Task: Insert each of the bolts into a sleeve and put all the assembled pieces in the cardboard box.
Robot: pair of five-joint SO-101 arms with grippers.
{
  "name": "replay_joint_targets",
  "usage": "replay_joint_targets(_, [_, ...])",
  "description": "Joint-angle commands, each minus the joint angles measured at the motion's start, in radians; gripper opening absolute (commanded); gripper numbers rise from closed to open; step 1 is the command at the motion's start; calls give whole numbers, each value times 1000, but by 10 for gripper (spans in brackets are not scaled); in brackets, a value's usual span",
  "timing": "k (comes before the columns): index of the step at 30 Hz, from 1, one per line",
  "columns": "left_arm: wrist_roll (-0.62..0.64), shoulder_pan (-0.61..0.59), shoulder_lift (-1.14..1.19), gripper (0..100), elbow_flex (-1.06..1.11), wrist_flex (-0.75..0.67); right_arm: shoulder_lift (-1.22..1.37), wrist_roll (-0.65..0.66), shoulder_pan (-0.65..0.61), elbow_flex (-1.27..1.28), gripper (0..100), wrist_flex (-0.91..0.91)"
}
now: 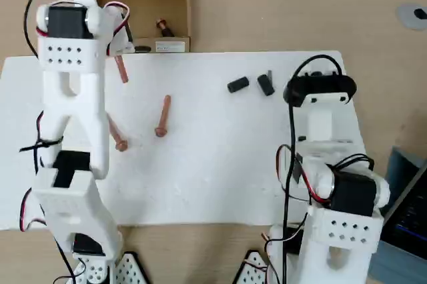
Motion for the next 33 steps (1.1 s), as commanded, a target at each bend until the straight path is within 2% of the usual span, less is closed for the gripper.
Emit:
replay_joint_targets(1, [-63, 11, -107, 2, -51, 20, -25, 43, 5, -4, 9, -23])
replay_joint_targets(5, [-118, 11, -194, 2, 23, 20, -25, 69, 5, -4, 9, -23])
replay_joint_targets(10, [-161, 40, -358, 2, 222, 20, -25, 75, 5, -7, 9, -25])
replay_joint_targets(16, [-158, 97, -581, 3, 482, 6, -25, 68, 5, -1, 9, -74])
replay_joint_targets(19, [-158, 101, -671, 4, 637, -64, -25, 68, -15, 33, 9, -146])
replay_joint_targets(23, [-160, 104, -825, 4, 873, -199, -25, 55, -111, 71, 9, -195])
replay_joint_targets(29, [-160, 175, -1119, 4, 1269, -385, -25, -135, -254, 113, 9, -256])
replay_joint_targets(33, [-160, 175, -1316, 4, 1521, -516, -25, -207, -335, 142, 9, -284])
